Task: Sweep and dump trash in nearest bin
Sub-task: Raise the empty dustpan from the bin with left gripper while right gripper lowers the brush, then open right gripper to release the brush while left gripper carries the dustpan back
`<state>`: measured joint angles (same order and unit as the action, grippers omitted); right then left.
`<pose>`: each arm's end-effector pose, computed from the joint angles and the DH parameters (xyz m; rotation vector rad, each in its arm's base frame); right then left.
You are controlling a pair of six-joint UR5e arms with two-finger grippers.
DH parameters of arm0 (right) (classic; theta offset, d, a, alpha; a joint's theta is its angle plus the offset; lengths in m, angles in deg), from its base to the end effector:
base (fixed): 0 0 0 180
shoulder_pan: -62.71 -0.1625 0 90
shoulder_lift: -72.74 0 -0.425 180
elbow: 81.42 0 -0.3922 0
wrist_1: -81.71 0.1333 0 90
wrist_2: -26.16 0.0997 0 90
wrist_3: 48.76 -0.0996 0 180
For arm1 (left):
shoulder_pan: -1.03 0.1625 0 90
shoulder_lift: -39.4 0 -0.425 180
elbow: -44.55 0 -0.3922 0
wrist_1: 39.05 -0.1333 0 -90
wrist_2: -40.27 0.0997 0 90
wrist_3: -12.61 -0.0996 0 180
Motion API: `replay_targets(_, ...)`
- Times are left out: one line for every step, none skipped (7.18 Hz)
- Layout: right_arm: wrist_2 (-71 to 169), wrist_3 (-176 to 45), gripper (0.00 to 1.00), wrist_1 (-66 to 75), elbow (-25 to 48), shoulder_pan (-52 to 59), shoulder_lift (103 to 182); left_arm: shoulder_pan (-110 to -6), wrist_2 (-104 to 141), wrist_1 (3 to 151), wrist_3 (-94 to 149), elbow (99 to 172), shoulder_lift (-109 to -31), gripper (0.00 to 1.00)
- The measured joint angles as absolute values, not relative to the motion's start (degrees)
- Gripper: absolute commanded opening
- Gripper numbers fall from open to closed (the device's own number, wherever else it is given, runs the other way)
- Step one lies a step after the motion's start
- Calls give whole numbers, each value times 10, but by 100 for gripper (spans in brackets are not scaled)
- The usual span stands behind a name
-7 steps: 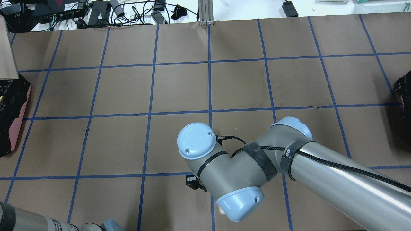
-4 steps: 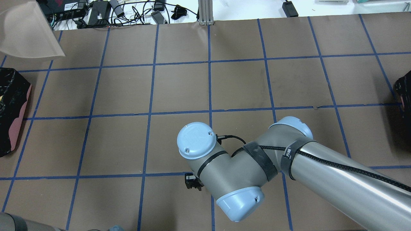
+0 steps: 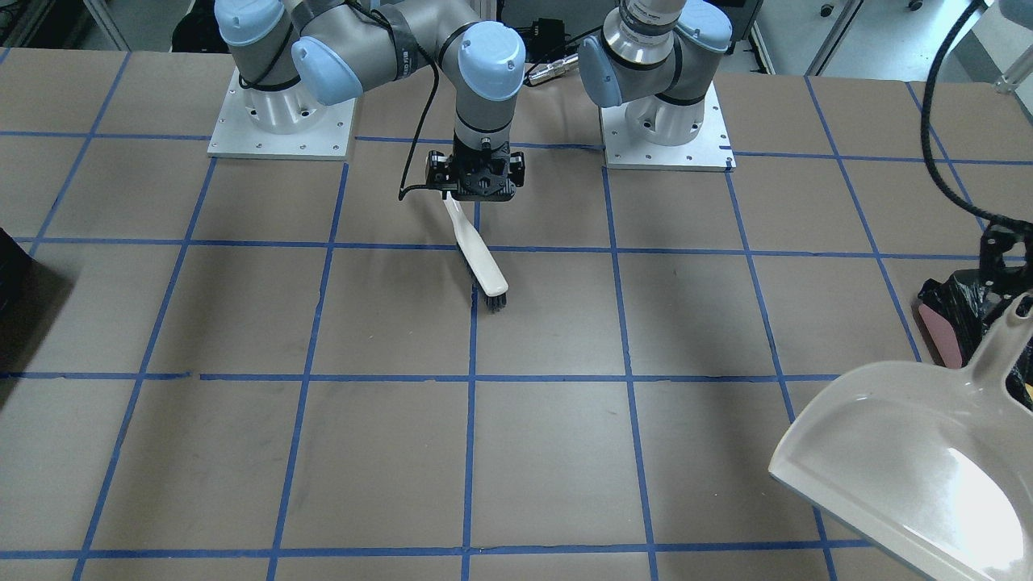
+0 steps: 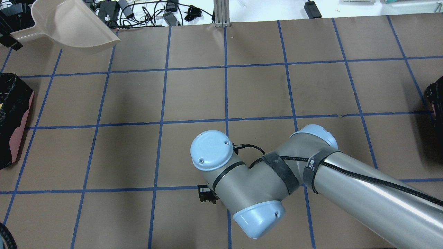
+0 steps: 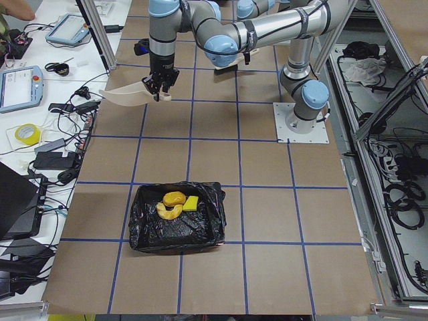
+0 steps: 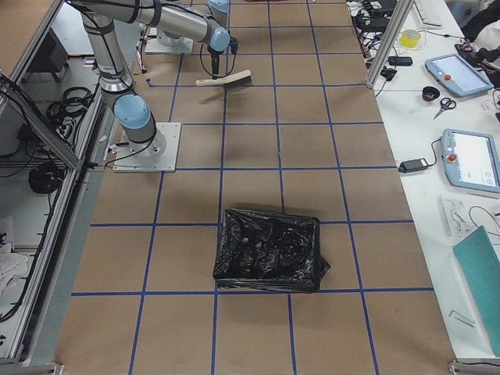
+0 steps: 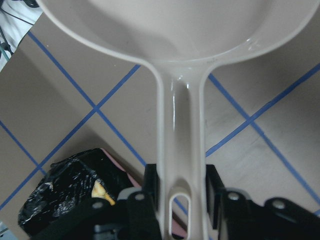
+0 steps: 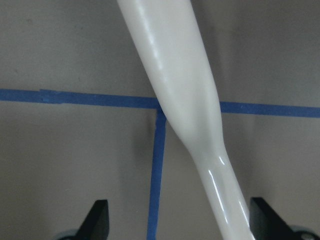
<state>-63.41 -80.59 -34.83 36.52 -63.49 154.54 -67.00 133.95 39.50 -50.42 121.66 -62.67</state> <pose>0.3793 -0.2913 0.2370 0.1152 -3.0441 -0.2184 0.1066 -0.6035 0.5078 1.0233 2.7615 -0.1695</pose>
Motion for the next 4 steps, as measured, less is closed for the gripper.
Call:
replay_targets(-641,-801,100,-346,358,-631,1546,-693,1339,395,-449,1223,-628,0)
replay_targets(-649,-786,100,-330,340,-622,1547,-715,1340,395,-398,1228,-630,0)
replay_targets(-654,-758,100,-292,312,-607,1548,-736,1340,395,-346,1231,-632,0)
replay_targets(-658,-723,100,-248,282,-583,1549,-758,1340,395,-294,1234,-636,0)
